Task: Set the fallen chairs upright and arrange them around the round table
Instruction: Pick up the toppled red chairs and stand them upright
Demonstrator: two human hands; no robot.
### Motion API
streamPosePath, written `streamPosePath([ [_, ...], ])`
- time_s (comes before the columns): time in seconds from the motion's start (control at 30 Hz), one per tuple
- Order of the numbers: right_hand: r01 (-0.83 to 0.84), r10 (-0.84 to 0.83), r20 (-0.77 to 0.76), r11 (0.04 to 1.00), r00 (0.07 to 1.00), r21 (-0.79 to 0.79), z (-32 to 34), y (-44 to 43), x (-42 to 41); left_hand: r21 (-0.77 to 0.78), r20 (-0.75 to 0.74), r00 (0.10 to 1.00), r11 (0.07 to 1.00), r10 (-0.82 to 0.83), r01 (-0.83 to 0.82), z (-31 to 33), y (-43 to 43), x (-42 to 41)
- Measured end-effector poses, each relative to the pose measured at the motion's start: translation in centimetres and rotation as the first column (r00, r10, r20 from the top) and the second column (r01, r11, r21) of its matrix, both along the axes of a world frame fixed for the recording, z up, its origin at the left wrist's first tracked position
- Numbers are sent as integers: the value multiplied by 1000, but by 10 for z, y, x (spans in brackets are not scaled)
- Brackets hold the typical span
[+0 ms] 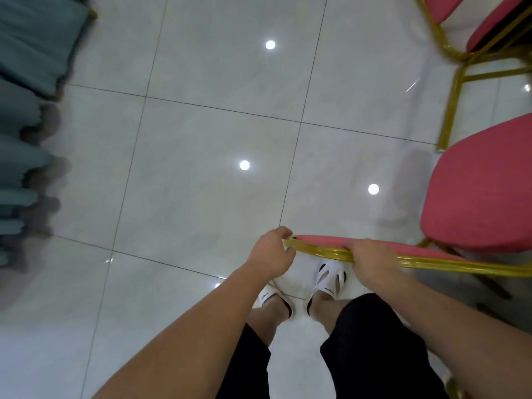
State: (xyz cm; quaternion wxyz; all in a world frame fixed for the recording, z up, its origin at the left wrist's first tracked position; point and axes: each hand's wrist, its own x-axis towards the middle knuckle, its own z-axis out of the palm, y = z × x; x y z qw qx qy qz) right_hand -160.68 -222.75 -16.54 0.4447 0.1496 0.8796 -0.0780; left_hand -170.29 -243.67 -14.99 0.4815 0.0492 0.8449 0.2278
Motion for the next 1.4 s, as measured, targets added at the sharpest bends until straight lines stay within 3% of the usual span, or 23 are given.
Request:
streamPosePath([
  [0.3,66,-86,-129,986,988,-153,129,39,-5,-54,-91,971,975,-220,215,99,31,8],
  [0.53,91,-159,-234,957,959,-276,226,90,-3,-26,-142,981,992,-130,127,169,62,-6],
  [0.77,201,-302,-306,926,903,-321,307,162,18,-63,-293,920,966,-260,252,239,115,-30],
  [1.0,325,-477,-395,860,785,-394,350,218,58,-103,-441,733,841,-517,531,288,193,-48],
  [1.4,394,-557,-433,822,709,-411,369,256,99,-237,-481,451,607,-752,758,343,294,-60],
])
